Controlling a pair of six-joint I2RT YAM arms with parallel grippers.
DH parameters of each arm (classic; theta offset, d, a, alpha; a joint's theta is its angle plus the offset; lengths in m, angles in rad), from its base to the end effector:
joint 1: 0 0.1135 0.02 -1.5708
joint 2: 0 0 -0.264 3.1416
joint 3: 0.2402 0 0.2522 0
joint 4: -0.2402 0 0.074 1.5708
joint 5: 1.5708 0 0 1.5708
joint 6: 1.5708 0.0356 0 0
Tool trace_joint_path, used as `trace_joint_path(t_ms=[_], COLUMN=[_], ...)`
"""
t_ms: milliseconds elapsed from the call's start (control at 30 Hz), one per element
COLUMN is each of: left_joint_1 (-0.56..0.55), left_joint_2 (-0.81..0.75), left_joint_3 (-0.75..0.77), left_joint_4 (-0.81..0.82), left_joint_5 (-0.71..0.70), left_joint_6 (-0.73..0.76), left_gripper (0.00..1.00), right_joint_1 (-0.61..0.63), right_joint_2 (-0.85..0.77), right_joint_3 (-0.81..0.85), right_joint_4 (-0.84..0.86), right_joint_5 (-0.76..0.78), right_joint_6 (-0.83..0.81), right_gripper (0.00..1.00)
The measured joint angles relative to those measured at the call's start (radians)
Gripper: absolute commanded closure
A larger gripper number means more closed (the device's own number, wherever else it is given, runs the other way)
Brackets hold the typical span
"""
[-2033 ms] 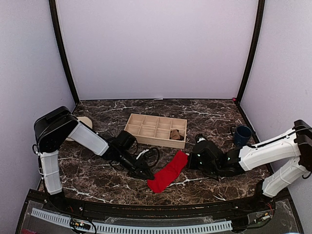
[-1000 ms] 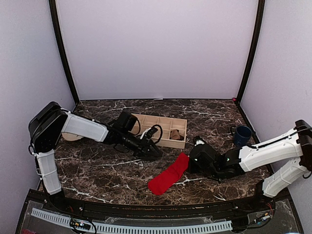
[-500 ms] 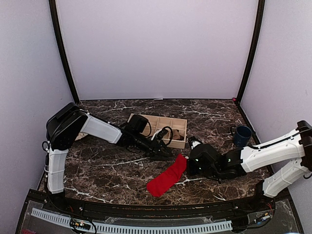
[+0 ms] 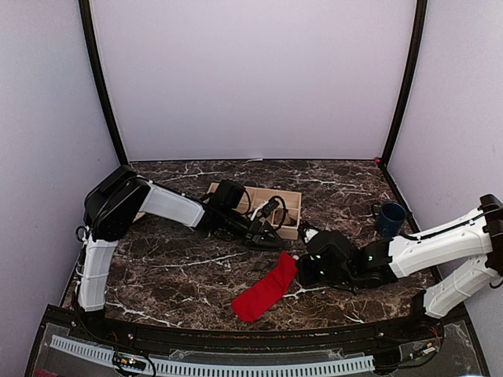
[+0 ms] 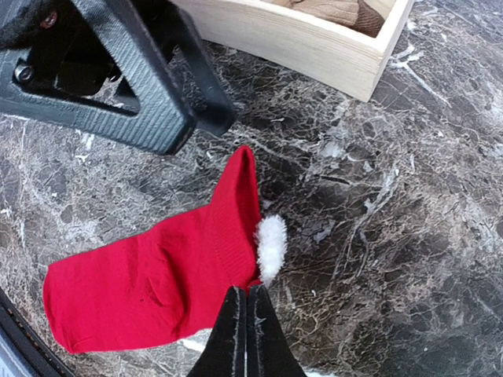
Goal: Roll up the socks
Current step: Roll the sock at the center of the board.
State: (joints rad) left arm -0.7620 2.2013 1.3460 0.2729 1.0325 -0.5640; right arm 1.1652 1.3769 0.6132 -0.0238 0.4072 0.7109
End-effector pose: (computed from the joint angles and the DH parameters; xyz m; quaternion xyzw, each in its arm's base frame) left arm 0.3107 -0.3388 0.1305 0.3087 0.7387 -0.5964 0.0577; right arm 0.1167 0.2359 0.1709 -0.1286 0.8993 0.1909 0.3718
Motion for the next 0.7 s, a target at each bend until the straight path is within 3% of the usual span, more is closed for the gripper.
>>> trace_joint_path(t_ms=[367, 700], left_joint_1=[0.001, 0.001], left_joint_2=[0.038, 0.061], left_joint_3=[0.025, 0.024], left_joint_4=[-0.048, 0.027], left_joint_5=[-0.014, 0.049], left_joint_6=[0.148, 0.126], left_gripper=[0.39, 0.39], right_joint_1=[-0.024, -0.064], right_joint_2=[-0.035, -0.034], right_joint_3=[-0.008, -0.020], right_joint_4=[0.010, 0.046], right_joint_5=[-0.068, -0.136], right_joint_6=[0.018, 0.033], right_gripper=[1.00, 1.00])
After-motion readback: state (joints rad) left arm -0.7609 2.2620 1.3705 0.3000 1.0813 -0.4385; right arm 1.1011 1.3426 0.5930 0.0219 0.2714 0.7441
